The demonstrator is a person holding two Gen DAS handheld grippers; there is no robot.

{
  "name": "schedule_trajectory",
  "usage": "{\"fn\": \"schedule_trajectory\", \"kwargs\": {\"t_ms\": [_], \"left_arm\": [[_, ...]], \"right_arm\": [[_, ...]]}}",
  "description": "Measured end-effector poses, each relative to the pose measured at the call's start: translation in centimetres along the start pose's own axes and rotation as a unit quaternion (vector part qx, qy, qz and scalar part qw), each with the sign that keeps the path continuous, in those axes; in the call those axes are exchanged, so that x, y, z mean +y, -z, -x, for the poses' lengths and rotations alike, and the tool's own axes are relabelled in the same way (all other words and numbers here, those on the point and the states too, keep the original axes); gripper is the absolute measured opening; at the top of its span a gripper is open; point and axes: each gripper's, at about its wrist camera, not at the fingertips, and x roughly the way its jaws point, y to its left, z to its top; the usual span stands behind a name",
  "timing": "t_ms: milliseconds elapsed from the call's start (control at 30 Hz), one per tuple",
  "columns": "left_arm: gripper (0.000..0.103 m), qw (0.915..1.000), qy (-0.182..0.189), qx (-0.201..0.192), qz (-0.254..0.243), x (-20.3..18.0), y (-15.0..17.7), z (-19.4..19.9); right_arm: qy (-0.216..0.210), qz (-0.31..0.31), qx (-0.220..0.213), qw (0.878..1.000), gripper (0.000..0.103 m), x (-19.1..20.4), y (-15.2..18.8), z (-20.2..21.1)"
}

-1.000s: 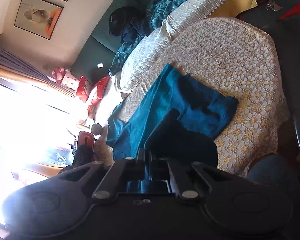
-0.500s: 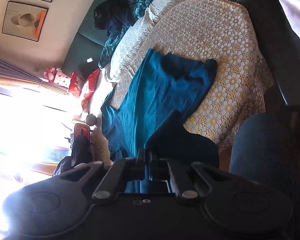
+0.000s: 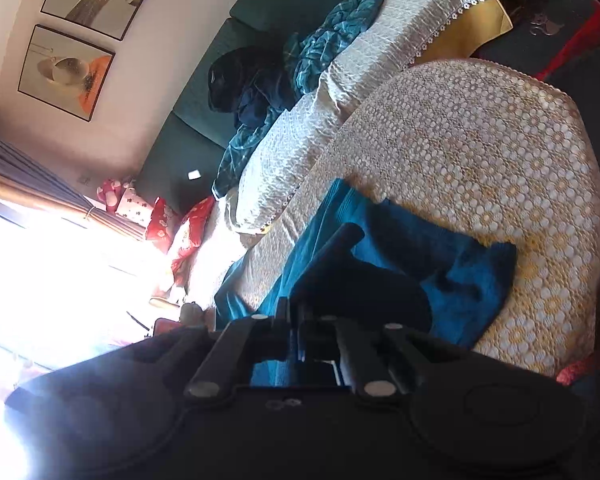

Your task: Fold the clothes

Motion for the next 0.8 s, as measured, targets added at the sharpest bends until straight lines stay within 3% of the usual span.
{"fn": "schedule_trajectory", "kwargs": {"t_ms": [167,333,633,733,800], "left_arm": [[0.004,0.9964,0.058,0.048,0.038,6.4,-2.9,-2.0],[0.004,0.9898,0.091,0.083,0.071,10.3,-3.4,-5.0],[0.004,0.99,0.077,0.105,0.054,13.6,-4.9,-6.1],[0.004,0.9892,0.076,0.098,0.078,15.3,-5.3,-5.9],[0.004,0.988,0.071,0.114,0.075,15.2,-4.8,-7.1]], "right_arm": [[0.018,-0.017,-0.001,1.0,0.103,-1.0,-2.5,-5.2],[0.051,-0.027,0.008,0.998,0.103,-2.5,-3.9,-10.4],[0.076,-0.025,0.018,0.997,0.103,-2.9,-4.9,-16.5],[0.085,-0.022,0.021,0.996,0.103,-2.9,-5.5,-18.2],[0.09,-0.022,0.031,0.995,0.103,-3.3,-5.5,-19.4]]}}
